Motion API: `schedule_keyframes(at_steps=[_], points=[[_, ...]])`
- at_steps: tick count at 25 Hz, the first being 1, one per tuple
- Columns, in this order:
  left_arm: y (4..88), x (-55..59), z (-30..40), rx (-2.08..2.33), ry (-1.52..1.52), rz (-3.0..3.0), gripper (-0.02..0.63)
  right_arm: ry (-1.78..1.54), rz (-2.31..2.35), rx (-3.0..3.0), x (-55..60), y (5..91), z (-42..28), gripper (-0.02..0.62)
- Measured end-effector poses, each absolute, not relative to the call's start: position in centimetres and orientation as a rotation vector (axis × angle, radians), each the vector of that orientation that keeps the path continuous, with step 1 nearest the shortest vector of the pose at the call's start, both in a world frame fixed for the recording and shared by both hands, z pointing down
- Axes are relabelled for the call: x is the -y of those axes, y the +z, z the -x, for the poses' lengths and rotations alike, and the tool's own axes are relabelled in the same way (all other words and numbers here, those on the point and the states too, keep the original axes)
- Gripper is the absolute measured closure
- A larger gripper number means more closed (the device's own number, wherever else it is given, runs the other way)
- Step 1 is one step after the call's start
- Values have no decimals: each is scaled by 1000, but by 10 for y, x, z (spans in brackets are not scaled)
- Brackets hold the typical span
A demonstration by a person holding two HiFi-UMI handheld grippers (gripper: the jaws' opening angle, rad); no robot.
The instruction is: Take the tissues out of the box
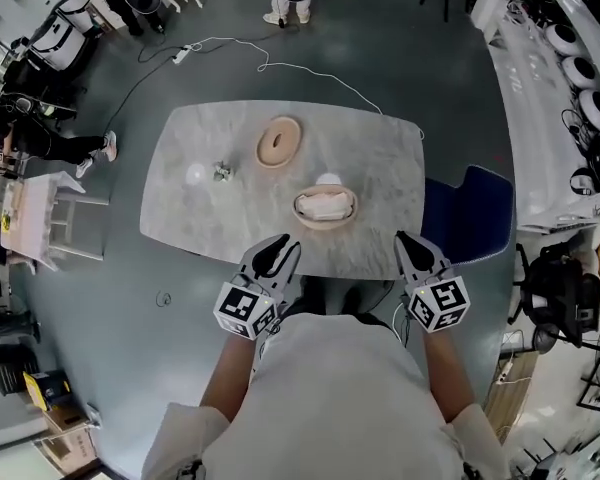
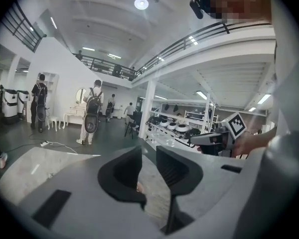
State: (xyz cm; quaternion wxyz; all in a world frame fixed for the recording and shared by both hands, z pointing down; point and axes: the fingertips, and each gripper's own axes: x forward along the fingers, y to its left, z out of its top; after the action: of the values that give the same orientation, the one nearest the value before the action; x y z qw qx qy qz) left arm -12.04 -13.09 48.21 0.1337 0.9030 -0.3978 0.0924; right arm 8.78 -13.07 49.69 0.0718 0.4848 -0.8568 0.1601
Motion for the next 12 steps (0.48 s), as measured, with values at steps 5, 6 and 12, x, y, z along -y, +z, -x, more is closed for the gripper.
schedule_keyframes(at_steps=[5, 6, 12], points=[[489, 159, 128, 1055, 330, -2663, 509, 484, -1526, 2530, 145, 495, -76, 557], [493, 164, 128, 1034, 346, -2669, 509, 490, -1538, 2516, 148, 497, -76, 557], [537, 192, 110, 865, 488, -2704, 509, 524, -1598, 2428, 158, 517, -81, 557]])
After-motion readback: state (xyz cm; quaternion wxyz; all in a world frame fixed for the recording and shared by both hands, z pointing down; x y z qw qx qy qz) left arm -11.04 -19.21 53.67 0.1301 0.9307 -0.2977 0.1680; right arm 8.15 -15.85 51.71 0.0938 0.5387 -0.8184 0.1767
